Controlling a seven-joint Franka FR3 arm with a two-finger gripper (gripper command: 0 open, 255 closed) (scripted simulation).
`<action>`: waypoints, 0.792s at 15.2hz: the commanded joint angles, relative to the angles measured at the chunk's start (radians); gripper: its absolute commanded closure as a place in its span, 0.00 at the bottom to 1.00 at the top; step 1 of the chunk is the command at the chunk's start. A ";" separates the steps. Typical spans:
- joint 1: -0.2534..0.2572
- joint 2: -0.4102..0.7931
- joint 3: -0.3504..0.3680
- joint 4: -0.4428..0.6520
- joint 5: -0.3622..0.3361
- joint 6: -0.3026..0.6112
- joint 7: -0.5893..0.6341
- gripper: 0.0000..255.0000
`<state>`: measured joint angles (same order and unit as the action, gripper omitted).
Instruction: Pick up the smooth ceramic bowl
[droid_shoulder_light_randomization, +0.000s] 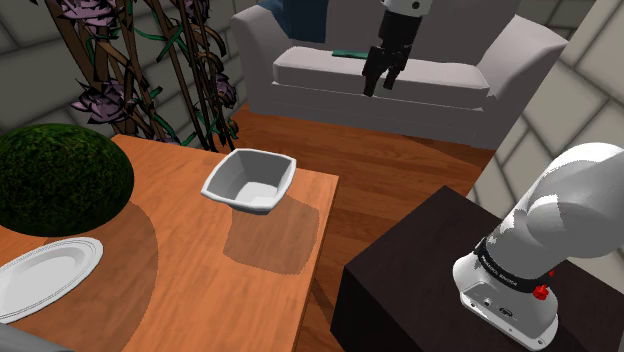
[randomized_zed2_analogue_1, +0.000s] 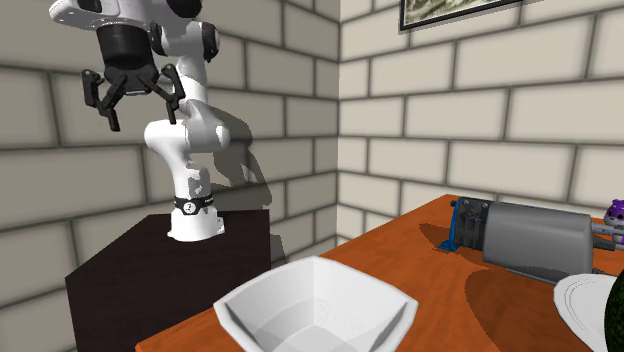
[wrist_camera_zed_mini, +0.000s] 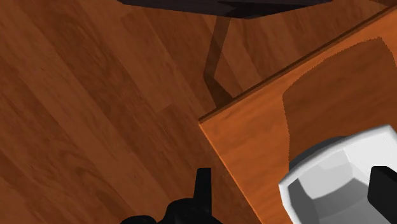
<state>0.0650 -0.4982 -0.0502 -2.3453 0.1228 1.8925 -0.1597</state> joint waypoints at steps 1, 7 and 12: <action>0.015 0.079 -0.001 0.026 0.022 0.042 -0.016 0.00; 0.054 0.303 0.001 0.111 0.091 0.143 -0.073 0.00; 0.078 0.493 0.013 0.215 0.153 0.197 -0.123 0.00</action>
<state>0.1415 -0.0405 -0.0371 -2.1484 0.2635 2.0806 -0.2664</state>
